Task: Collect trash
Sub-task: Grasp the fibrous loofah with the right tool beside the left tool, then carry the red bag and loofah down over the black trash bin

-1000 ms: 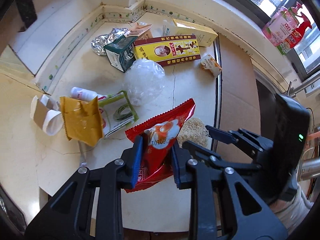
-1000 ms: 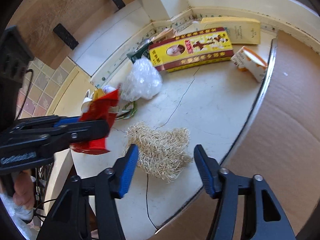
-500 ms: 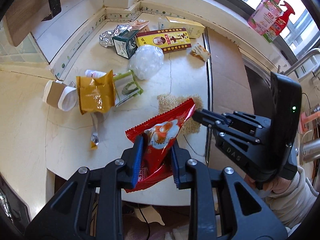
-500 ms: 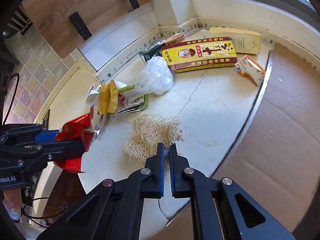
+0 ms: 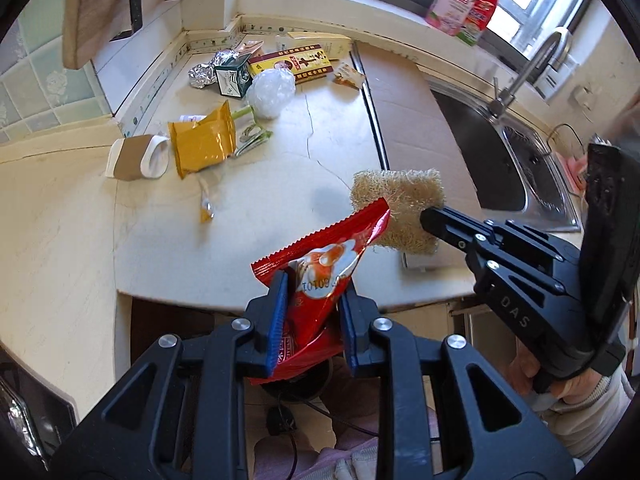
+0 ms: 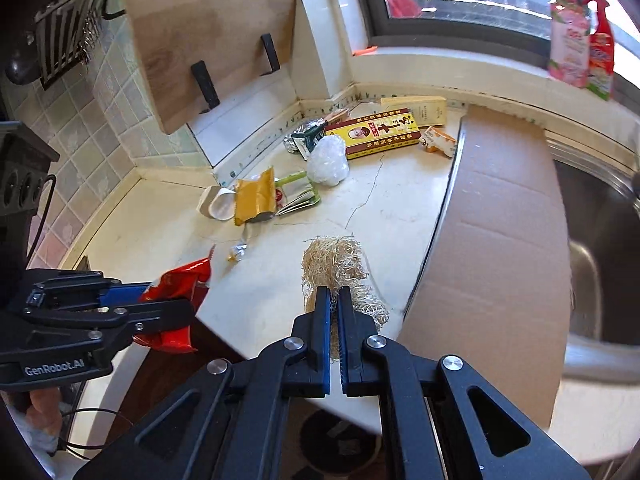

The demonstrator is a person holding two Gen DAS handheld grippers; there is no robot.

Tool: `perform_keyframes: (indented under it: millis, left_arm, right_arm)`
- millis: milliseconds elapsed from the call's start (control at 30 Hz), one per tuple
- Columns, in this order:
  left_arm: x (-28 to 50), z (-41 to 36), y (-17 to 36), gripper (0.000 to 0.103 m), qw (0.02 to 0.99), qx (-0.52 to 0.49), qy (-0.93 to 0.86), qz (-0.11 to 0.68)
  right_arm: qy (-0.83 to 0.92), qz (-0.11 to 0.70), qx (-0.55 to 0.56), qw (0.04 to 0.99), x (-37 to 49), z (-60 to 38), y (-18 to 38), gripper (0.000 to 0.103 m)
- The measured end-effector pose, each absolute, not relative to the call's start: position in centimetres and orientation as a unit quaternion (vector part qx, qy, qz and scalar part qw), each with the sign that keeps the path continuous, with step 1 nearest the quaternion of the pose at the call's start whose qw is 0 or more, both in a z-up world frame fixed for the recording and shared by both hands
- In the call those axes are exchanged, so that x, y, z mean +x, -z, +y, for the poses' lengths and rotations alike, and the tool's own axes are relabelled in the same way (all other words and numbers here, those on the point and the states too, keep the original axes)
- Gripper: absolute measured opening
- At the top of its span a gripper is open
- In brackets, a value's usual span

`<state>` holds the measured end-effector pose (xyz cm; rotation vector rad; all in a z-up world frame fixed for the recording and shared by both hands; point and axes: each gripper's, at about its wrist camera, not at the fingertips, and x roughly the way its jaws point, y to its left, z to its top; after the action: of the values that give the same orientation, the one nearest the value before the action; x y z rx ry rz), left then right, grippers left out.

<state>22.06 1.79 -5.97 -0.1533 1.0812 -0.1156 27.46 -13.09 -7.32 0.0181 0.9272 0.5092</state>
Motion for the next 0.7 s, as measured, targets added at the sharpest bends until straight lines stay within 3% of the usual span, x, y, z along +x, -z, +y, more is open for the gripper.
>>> perform_keyframes:
  millis: [433,700]
  left_arm:
    - [12.5,2.1,5.9,0.020,0.858,-0.074,0.104,0.497]
    - [10.1,1.1,6.5,0.020,0.853,-0.084,0.111,0.502]
  right_arm:
    - [-0.156,0.418,-0.010,0.895,9.5,-12.4,3.3,0.003]
    - [-0.141,0.437,-0.021,0.888,4.5,-13.2,3.7,0.003]
